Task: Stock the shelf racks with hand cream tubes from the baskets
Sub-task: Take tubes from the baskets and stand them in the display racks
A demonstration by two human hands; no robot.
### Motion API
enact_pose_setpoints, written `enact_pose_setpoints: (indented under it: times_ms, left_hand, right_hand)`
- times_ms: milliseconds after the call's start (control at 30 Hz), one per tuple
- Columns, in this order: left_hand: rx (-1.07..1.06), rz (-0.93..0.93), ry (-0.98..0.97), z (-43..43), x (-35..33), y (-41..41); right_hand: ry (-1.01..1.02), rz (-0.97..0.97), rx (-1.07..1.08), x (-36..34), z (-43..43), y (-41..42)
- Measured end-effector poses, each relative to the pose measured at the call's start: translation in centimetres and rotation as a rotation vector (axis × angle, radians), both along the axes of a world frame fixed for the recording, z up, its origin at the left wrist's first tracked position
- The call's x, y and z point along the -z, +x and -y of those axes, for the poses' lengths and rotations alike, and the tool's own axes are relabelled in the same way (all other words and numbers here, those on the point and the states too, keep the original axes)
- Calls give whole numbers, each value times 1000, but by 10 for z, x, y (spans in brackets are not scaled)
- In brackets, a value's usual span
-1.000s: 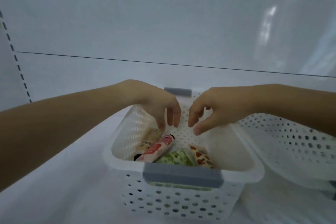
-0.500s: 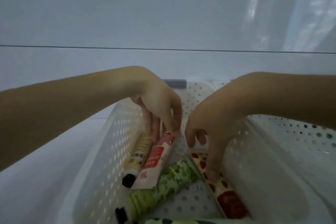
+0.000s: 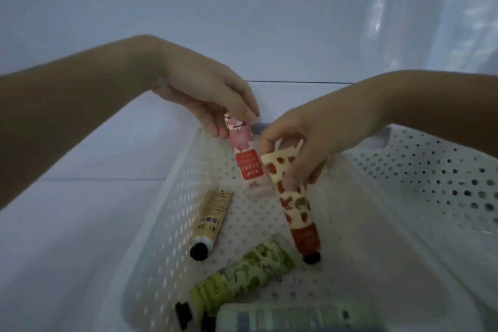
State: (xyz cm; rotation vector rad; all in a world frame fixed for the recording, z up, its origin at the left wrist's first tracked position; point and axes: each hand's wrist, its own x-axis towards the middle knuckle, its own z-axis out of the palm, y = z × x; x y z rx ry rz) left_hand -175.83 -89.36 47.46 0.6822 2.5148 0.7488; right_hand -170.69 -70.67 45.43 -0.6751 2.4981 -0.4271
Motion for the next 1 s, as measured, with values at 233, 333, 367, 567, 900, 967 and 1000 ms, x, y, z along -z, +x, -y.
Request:
enact_pose_setpoints:
  times_ms: [233,333,367,567,900,967,1000]
  left_hand:
    - [-198,-72,244,6,-14,15]
    - [-240,-63,328,-2,-22,28]
    - [-230,-40,335,-6,-25,33]
    - [-266,-142,305,-58,-38,69]
    - [-428,-217,465,-210,-37,124]
    - [-415,-259,454,-235,-31,132]
    - [-422,-266,471,-247,-28,136]
  right_hand:
    - [-428,-138,109,-29,-34,15]
    - [-626,-152,218,-34,-54,21]
    - [-701,-157,266,-36,-62,23]
    - [-951,-267,446,-39,-120,43]
    - [-927,-428,430,-36,-238,87]
    - [-887,-455,406,-30,-254,94]
    - [-866,-470,400,-27,-261,96]
